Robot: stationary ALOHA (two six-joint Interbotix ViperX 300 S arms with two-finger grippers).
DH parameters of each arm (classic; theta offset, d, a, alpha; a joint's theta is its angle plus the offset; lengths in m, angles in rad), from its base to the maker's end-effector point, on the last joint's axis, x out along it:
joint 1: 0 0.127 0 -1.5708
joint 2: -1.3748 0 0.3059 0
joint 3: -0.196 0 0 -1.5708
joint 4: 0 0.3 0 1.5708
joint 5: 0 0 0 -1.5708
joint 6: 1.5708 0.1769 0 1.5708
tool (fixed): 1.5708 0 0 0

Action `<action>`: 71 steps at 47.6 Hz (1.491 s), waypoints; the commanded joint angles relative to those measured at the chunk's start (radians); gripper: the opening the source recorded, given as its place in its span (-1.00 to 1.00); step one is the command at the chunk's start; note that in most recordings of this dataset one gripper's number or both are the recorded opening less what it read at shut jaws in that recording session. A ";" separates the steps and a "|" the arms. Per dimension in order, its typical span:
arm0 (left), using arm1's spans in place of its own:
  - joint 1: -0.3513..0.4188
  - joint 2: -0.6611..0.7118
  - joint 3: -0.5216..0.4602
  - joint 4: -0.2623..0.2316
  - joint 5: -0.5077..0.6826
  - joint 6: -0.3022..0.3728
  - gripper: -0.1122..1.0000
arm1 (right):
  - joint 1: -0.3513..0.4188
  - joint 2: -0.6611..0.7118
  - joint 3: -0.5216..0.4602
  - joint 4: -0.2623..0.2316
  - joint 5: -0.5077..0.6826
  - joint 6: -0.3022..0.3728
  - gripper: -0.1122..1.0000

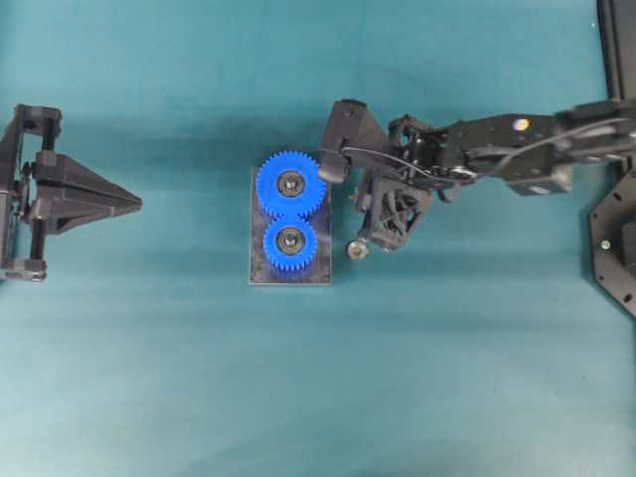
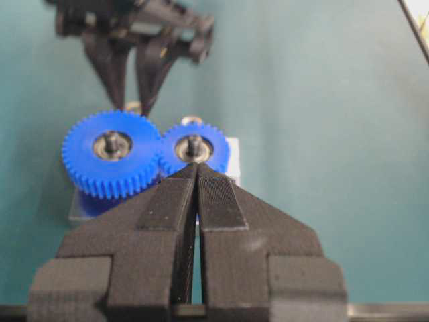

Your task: Insert the washer onto the shaft.

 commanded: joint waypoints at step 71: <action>0.002 0.000 0.014 0.003 -0.040 -0.008 -0.80 | 0.014 0.114 -0.344 -0.034 0.150 -0.055 -0.24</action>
